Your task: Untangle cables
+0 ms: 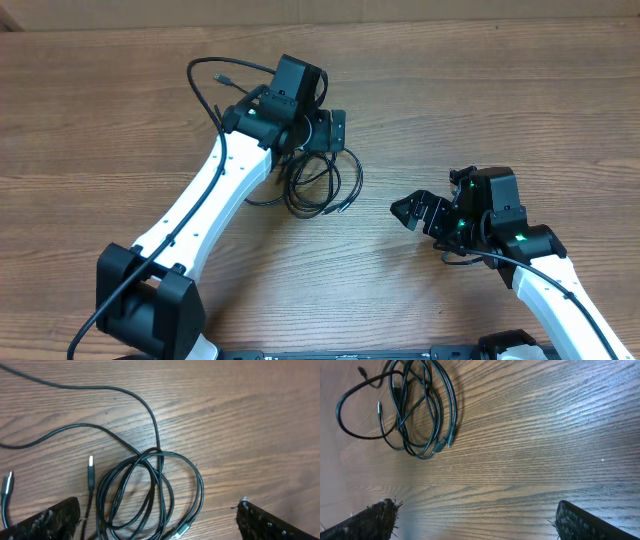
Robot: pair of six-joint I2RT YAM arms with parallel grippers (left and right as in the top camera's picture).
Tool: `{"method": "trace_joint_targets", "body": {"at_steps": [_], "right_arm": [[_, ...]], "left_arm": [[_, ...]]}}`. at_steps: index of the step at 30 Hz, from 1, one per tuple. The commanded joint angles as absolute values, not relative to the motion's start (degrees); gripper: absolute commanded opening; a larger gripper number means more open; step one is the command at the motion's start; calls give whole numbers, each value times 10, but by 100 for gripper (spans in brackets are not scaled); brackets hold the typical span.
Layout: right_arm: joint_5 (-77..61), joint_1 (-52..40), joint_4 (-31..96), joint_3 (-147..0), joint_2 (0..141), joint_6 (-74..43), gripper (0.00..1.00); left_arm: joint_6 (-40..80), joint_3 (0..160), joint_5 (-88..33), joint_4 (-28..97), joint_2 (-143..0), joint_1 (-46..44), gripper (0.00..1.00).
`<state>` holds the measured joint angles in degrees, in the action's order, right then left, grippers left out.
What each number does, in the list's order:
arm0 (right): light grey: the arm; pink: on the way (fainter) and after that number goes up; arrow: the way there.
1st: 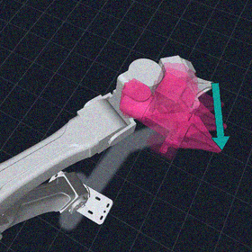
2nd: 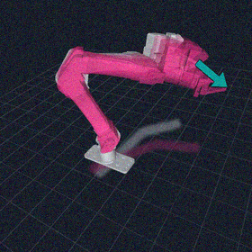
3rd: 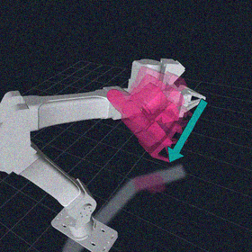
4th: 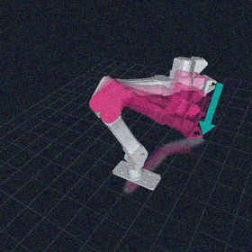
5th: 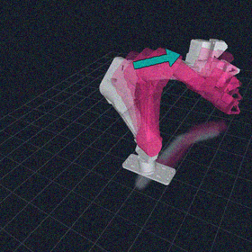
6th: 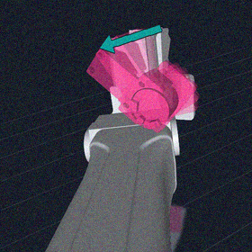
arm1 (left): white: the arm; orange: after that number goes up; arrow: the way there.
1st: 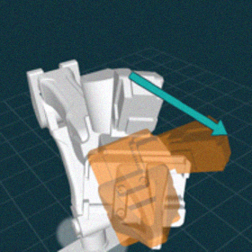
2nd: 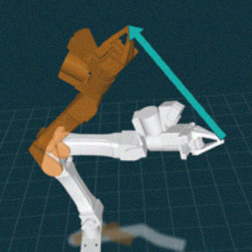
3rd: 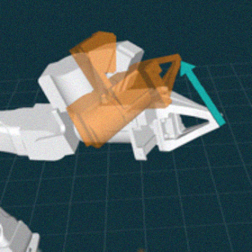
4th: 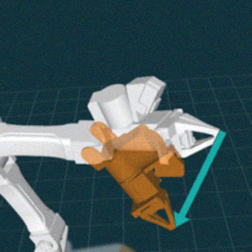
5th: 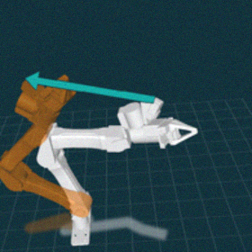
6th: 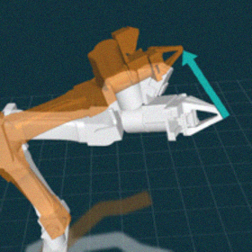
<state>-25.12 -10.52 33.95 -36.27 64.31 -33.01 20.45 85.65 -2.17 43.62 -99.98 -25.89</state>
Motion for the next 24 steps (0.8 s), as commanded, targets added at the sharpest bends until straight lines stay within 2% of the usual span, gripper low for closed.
{"method": "trace_joint_targets", "body": {"at_steps": [1, 4, 6, 8, 9, 10, 11, 13, 19, 24], "right_arm": [[-245, -104, 332, -376, 643, -329, 100], [-245, -104, 329, -376, 643, -329, 100], [-245, -104, 326, -376, 643, -329, 100], [-245, -104, 324, -376, 643, -329, 100], [-245, -104, 322, -376, 643, -330, 100], [-245, -104, 320, -376, 643, -330, 100], [-245, -104, 320, -376, 643, -330, 100], [-245, -104, 319, -376, 643, -329, 100], [-247, -109, 316, -376, 643, -330, 100], [-275, -140, 295, -376, 643, -330, 100]], "left_arm": [[126, 861, -45, 436, -1032, -268, 100], [104, 861, -47, 448, -1060, -270, 98], [103, 861, -48, 457, -1081, -270, 85], [102, 861, -55, 463, -1096, -270, 80], [102, 861, -56, 465, -1103, -270, 73], [102, 861, -55, 470, -1114, -270, 48], [102, 861, -53, 470, -1118, -270, 31], [103, 863, -35, 470, -1118, -268, 4], [134, 951, -31, 525, -1091, -245, 4], [119, 1088, -119, 612, -1049, -237, 4]]}}
